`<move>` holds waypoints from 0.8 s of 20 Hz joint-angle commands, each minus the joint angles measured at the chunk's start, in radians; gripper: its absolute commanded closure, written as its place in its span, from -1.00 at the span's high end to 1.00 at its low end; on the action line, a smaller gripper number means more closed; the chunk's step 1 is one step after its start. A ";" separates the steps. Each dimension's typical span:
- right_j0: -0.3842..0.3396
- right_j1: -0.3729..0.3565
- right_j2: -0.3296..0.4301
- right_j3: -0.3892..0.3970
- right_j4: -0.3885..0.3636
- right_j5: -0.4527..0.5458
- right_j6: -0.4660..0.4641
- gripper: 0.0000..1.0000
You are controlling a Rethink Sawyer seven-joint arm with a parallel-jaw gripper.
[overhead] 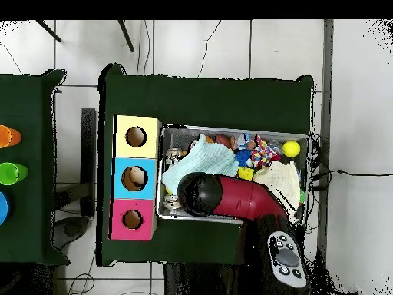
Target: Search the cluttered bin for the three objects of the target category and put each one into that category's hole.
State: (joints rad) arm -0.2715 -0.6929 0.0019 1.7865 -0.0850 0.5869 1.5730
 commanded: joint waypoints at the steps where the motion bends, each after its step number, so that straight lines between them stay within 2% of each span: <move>1: 0.001 0.112 0.050 -0.151 -0.033 0.046 0.060 1.00; 16: 0.033 0.198 0.017 -0.135 -0.064 -0.130 0.110 1.00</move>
State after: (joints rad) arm -0.2487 -0.5672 0.0019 1.6906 -0.0864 0.5576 1.5730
